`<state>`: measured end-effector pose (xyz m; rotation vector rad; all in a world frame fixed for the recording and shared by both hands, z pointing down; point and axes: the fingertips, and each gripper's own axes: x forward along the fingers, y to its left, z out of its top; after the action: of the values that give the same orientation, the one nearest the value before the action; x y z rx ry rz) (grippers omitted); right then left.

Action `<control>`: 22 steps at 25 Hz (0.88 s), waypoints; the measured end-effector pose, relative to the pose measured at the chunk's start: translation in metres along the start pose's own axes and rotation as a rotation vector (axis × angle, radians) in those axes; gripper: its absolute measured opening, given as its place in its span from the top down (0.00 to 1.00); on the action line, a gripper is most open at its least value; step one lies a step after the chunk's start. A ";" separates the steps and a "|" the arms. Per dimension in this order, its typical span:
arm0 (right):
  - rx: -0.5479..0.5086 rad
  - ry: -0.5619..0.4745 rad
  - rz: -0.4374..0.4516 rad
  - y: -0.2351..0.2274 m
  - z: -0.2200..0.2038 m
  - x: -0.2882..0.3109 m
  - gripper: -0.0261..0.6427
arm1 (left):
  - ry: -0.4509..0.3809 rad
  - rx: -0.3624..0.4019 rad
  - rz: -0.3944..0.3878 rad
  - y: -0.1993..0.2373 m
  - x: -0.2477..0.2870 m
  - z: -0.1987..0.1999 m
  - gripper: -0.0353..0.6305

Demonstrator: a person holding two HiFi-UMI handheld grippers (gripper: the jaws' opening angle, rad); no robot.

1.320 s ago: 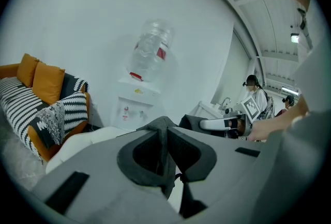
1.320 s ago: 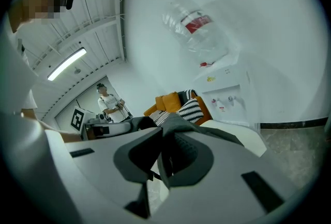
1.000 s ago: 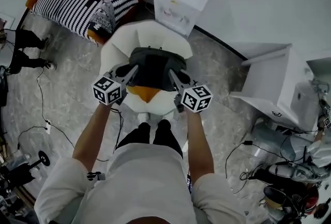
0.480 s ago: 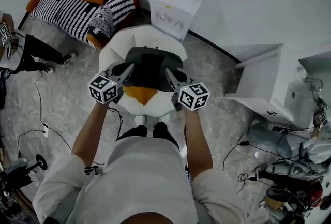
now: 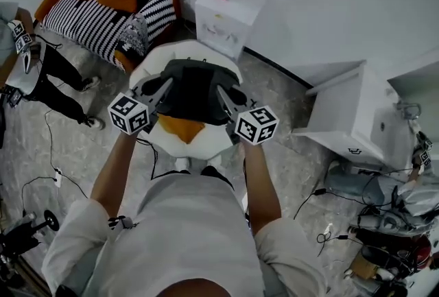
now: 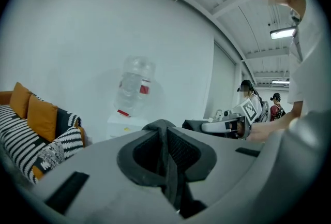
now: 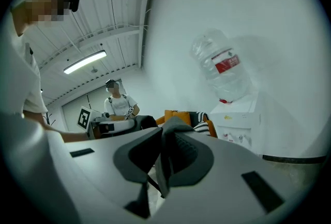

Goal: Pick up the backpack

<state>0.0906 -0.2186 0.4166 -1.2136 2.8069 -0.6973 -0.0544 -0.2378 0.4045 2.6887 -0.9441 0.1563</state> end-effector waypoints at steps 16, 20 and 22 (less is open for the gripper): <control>-0.031 -0.078 0.032 0.029 0.062 -0.023 0.90 | -0.108 0.077 -0.031 -0.031 -0.018 0.064 0.90; -0.056 -0.096 0.038 0.035 0.082 -0.028 0.90 | -0.132 0.091 -0.042 -0.036 -0.019 0.082 0.90; -0.070 -0.105 0.039 0.038 0.090 -0.030 0.90 | -0.140 0.098 -0.050 -0.038 -0.020 0.090 0.90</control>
<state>0.1018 -0.2107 0.3149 -1.1660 2.7816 -0.5208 -0.0450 -0.2247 0.3064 2.8422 -0.9306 0.0042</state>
